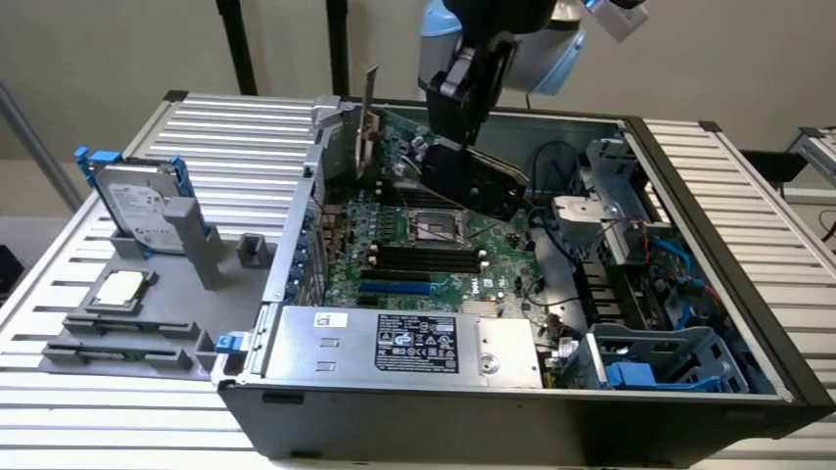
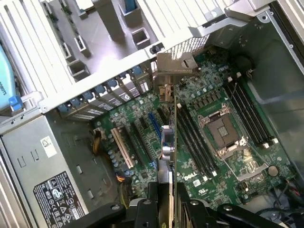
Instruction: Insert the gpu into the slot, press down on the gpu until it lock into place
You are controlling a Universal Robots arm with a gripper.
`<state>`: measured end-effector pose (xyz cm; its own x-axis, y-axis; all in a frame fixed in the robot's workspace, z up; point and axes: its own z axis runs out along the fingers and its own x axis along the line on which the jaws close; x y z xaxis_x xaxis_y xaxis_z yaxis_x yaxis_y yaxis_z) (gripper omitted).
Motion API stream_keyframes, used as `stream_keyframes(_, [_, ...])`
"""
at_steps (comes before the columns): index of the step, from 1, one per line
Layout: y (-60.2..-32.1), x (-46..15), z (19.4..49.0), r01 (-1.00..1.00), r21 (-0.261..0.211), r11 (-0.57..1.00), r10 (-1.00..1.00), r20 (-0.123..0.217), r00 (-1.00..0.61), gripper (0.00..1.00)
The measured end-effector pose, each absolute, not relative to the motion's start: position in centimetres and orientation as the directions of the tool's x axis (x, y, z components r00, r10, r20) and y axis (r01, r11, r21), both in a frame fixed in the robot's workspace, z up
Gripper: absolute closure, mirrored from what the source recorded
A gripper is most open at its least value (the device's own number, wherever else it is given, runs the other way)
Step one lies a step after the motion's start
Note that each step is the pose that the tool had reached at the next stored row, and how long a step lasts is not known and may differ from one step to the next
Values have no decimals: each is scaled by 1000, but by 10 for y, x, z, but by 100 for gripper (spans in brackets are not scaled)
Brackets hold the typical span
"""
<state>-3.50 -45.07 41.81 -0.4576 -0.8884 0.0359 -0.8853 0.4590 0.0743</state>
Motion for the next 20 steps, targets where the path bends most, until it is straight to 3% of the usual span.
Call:
stream_keyframes(9, [-451,-35,415,-949,75,307,-952,32,-305,74])
stream_keyframes(20, [-451,-35,411,-985,80,152,-988,-25,-155,74])
